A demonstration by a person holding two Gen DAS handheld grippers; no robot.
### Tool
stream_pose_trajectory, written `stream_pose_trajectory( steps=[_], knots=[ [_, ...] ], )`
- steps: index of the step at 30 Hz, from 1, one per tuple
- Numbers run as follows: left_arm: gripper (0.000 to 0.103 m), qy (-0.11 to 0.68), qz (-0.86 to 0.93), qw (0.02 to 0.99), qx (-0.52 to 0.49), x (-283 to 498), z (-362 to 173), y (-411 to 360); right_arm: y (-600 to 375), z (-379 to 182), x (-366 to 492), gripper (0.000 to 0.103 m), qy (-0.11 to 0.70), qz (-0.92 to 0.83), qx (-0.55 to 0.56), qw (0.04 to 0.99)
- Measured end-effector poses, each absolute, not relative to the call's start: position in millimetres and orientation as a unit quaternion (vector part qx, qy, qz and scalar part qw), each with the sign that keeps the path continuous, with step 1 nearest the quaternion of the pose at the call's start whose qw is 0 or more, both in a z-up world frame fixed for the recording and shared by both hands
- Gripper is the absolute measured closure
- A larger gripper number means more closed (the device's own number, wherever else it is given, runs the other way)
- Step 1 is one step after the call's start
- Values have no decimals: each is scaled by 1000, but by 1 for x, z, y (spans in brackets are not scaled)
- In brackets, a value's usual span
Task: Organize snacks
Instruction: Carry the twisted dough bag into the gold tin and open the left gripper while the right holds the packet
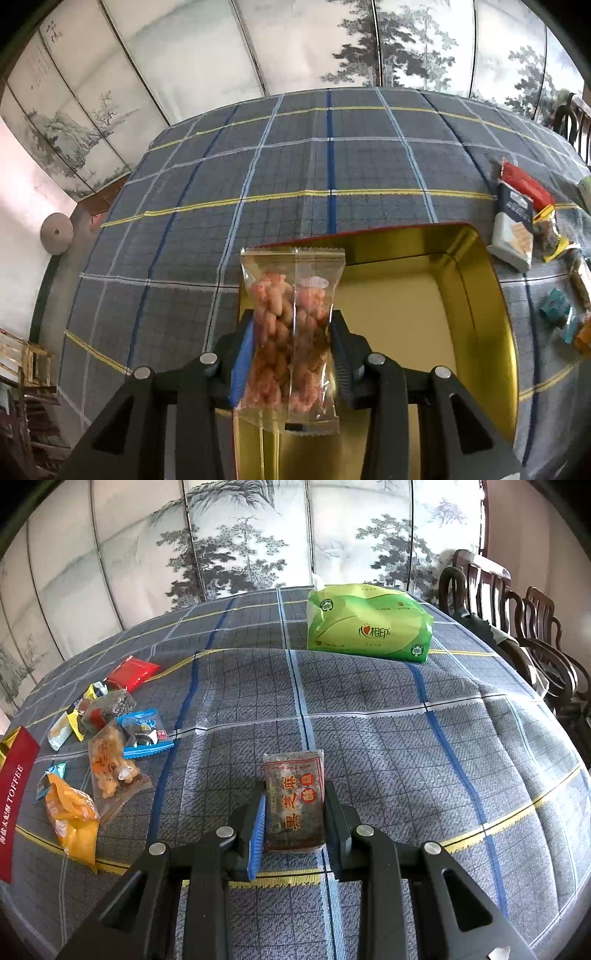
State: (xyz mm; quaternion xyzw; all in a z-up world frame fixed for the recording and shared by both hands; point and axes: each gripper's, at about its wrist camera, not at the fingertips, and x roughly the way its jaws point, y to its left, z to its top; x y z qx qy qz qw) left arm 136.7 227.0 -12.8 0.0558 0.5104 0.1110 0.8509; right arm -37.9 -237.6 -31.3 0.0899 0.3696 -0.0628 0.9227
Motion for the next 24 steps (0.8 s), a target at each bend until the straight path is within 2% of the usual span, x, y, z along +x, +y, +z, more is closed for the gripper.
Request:
stream_pose_trajectory(
  steps=[8, 13, 24],
  knots=[
    [61, 504, 118, 854, 59, 144, -26, 232, -238, -31, -38, 78, 370, -63, 90, 923],
    [47, 486, 100, 867, 44, 135, -17, 233, -239, -32, -38, 78, 370, -64, 89, 923],
    [47, 426, 93, 900, 6, 76, 34, 222, -240, -32, -39, 78, 368, -59, 98, 923]
  ],
)
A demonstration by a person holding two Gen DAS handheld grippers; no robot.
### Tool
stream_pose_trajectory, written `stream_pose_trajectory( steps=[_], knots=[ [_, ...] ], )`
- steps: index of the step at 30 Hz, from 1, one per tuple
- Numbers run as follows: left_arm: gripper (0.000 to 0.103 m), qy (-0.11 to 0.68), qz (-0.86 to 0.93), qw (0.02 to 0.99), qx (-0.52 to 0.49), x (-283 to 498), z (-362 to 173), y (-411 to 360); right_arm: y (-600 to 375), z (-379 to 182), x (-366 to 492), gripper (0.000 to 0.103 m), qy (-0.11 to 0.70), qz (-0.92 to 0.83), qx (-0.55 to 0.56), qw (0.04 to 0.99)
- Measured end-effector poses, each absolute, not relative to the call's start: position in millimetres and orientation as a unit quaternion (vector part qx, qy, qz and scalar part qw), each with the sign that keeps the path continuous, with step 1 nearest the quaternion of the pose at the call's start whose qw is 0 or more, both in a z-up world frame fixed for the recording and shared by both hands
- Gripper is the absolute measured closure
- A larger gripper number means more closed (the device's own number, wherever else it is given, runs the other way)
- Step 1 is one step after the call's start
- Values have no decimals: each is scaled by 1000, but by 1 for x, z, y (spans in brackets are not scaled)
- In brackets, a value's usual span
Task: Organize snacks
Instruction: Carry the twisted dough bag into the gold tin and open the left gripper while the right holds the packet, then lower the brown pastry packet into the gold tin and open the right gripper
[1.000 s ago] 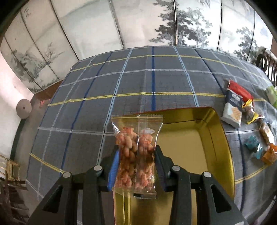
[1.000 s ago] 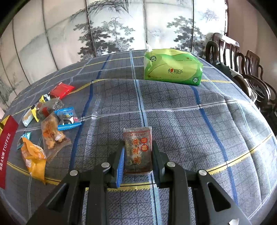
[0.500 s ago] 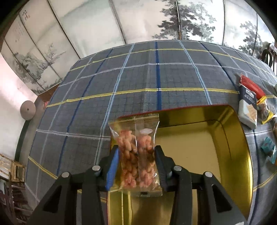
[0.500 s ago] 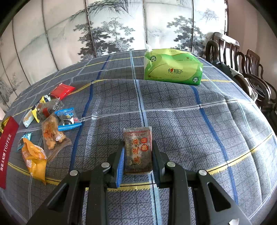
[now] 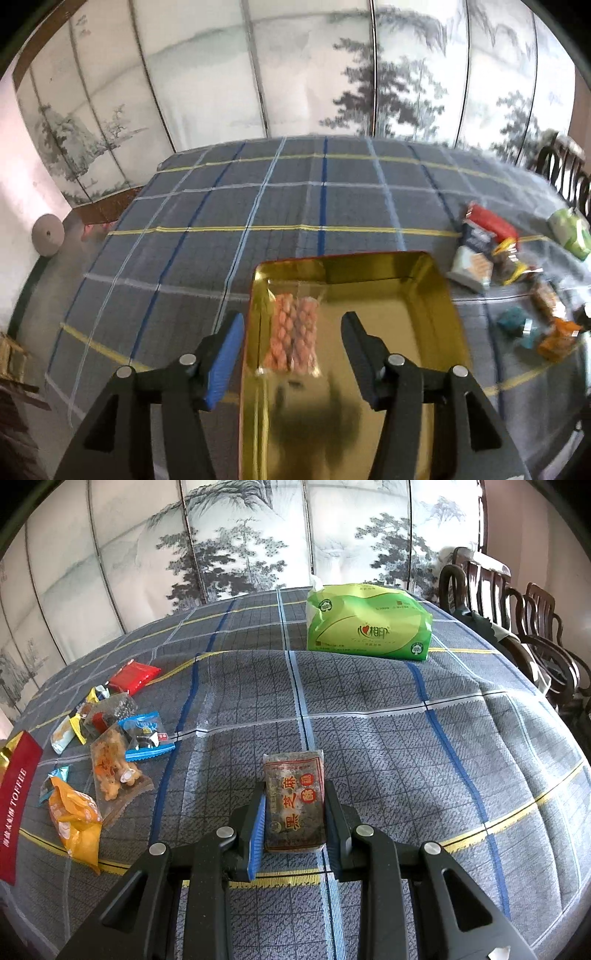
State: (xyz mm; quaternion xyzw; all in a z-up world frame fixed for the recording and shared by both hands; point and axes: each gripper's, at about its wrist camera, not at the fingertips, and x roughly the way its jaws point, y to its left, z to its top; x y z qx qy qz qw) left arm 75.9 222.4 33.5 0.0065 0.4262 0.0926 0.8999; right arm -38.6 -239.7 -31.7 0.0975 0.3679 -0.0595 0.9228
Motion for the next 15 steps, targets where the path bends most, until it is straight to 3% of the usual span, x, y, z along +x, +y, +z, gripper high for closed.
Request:
stream_pose_trajectory(
  steps=[15],
  knots=[
    [45, 416, 60, 907, -16, -41, 42, 161, -237, 8, -77, 78, 349, 0, 164, 923]
  ],
)
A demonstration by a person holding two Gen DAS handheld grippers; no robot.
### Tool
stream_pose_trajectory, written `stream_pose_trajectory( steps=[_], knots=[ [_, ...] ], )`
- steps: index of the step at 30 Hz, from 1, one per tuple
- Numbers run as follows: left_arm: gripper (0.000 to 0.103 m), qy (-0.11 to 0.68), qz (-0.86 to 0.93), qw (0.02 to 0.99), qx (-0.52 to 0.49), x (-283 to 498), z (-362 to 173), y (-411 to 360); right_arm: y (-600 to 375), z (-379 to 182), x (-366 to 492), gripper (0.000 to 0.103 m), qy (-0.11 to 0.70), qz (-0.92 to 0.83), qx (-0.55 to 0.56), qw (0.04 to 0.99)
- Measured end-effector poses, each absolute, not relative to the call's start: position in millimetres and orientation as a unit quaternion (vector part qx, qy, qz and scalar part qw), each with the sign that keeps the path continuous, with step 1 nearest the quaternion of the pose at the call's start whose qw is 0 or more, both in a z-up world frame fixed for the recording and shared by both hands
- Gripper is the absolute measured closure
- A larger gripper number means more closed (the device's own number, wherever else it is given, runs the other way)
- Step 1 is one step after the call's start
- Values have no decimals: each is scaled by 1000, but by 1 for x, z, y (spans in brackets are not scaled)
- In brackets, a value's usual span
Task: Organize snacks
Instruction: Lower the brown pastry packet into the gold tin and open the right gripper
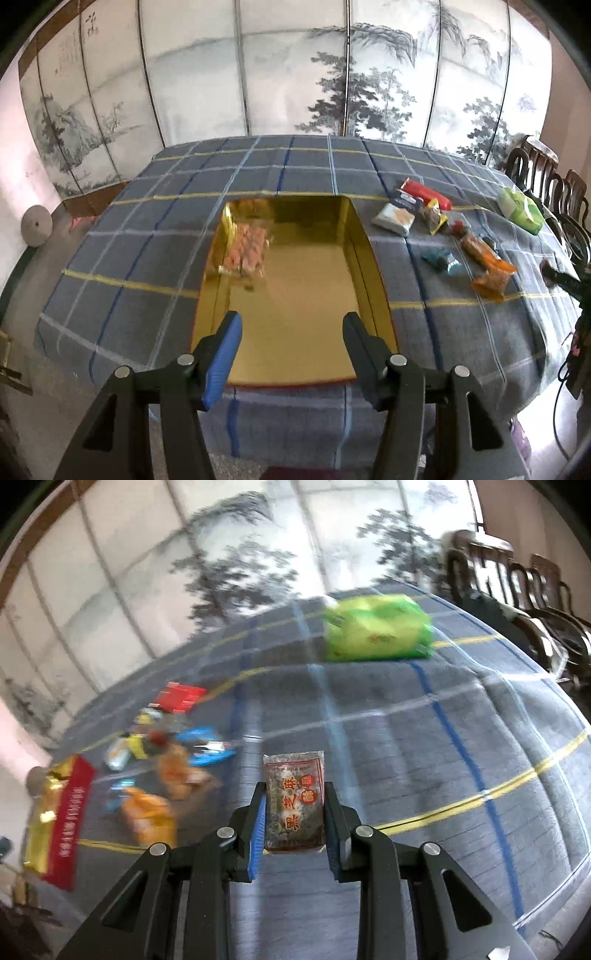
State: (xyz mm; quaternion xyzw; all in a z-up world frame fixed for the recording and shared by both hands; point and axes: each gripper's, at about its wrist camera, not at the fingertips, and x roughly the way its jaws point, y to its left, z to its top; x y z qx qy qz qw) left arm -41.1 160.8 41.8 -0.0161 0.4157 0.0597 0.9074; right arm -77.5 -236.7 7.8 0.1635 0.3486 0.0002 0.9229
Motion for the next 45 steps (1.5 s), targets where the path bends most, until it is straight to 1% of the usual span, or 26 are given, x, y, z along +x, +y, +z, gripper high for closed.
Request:
stream_pose_trajectory(
  steps=[5, 6, 7, 10, 13, 15, 19, 26, 33, 34, 42, 45],
  knots=[
    [43, 403, 85, 911, -18, -54, 44, 166, -161, 56, -82, 78, 324, 107, 120, 932],
    [37, 402, 88, 911, -21, -56, 44, 169, -144, 66, -80, 78, 323, 133, 113, 930],
    [34, 402, 94, 911, -21, -57, 43, 171, -126, 75, -78, 78, 322, 164, 110, 926],
    [34, 402, 107, 909, -36, -63, 41, 181, -75, 91, -68, 78, 326, 245, 105, 907],
    [34, 404, 111, 906, -53, -71, 38, 189, -26, 90, -46, 78, 350, 308, 107, 878],
    [34, 408, 114, 904, -60, -76, 36, 192, -4, 80, -34, 78, 366, 328, 105, 864],
    [34, 405, 128, 903, -61, -86, 32, 195, 40, 53, -8, 78, 407, 337, 66, 847],
    [34, 395, 126, 906, -86, -98, 25, 203, 84, 22, 28, 78, 444, 310, 14, 840],
    [34, 404, 102, 902, -112, -103, 16, 207, 114, 10, 50, 77, 463, 292, -8, 837],
    [34, 405, 100, 901, -115, -103, 15, 207, 116, 9, 52, 75, 463, 289, -9, 838],
    [34, 416, 97, 897, -114, -102, 10, 204, 120, 17, 52, 74, 444, 294, 0, 846],
    [34, 412, 91, 900, -111, -103, 12, 202, 91, 33, 35, 68, 413, 305, 40, 857]
  ],
)
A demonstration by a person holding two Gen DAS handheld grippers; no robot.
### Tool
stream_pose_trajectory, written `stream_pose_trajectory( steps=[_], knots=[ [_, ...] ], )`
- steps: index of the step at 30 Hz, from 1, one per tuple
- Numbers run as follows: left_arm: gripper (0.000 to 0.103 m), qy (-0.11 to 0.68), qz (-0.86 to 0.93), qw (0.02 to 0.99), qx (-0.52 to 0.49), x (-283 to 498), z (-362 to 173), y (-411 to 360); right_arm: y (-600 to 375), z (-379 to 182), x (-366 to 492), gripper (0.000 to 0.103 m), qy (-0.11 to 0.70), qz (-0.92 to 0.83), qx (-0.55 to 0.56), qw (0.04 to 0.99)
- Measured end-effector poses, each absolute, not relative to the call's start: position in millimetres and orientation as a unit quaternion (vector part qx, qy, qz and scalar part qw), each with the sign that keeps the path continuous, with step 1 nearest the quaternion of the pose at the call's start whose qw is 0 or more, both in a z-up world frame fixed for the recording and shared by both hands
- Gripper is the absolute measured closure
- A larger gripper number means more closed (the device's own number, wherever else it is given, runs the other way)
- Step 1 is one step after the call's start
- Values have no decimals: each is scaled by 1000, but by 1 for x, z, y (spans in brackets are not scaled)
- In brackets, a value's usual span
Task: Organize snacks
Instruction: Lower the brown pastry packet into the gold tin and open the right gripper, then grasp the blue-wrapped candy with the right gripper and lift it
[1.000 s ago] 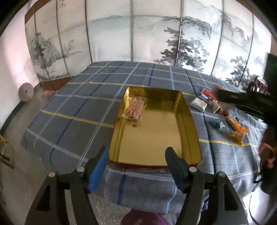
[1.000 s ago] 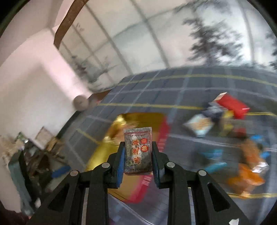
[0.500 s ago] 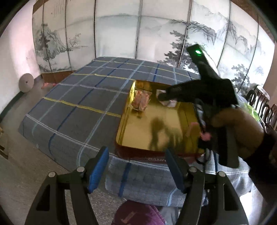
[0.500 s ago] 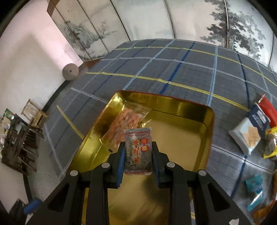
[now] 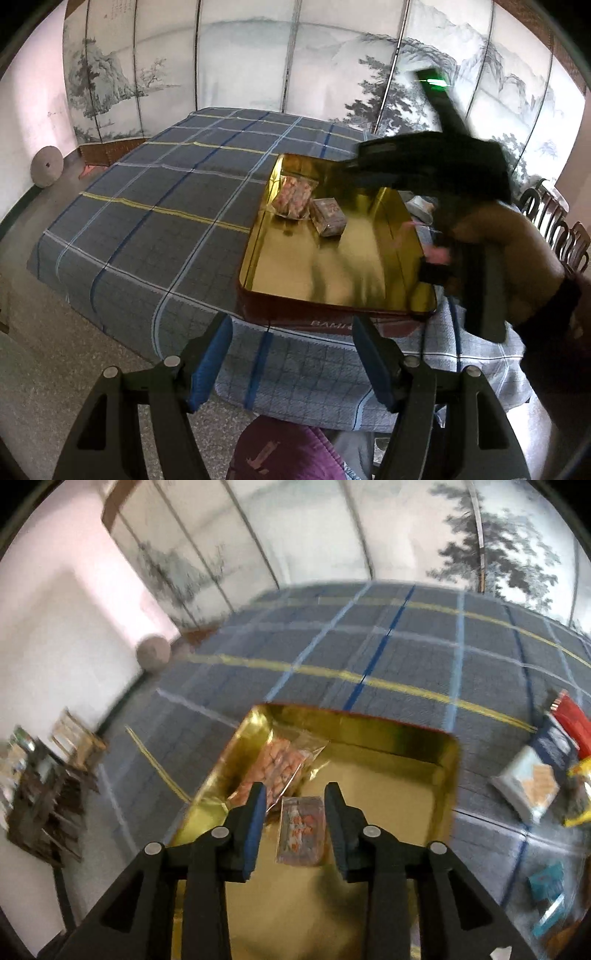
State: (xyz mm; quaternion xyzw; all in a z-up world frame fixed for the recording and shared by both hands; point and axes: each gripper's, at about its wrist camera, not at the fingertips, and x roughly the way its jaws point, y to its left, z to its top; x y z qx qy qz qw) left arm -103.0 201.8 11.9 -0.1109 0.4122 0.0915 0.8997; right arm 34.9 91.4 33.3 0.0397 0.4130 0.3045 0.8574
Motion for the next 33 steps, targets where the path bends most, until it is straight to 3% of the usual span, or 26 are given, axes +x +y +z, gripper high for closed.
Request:
stream_pose_trajectory(
  steps=[5, 8, 18, 22, 24, 25, 29, 33],
  knots=[
    [34, 401, 73, 908, -103, -105, 16, 194, 19, 54, -6, 53, 376, 263, 20, 888],
    [34, 404, 51, 907, -101, -102, 14, 186, -13, 41, -6, 51, 406, 219, -48, 886],
    [34, 417, 42, 905, -72, -97, 13, 167, -33, 10, 13, 53, 438, 209, -69, 871],
    [34, 427, 41, 901, -66, -93, 8, 164, -28, 0, 26, 56, 453, 203, -76, 865],
    [34, 428, 41, 900, -65, -93, 8, 163, -28, -5, 30, 75, 457, 204, -75, 863],
    [34, 430, 40, 900, -64, -92, 8, 163, -28, -8, 32, 80, 460, 201, -78, 861],
    [34, 433, 33, 900, -47, -88, 10, 155, -29, 2, 17, 82, 433, 206, -86, 873],
    [34, 430, 1, 903, -16, -82, 15, 137, -72, 37, -15, 82, 371, 183, -12, 910]
  ],
)
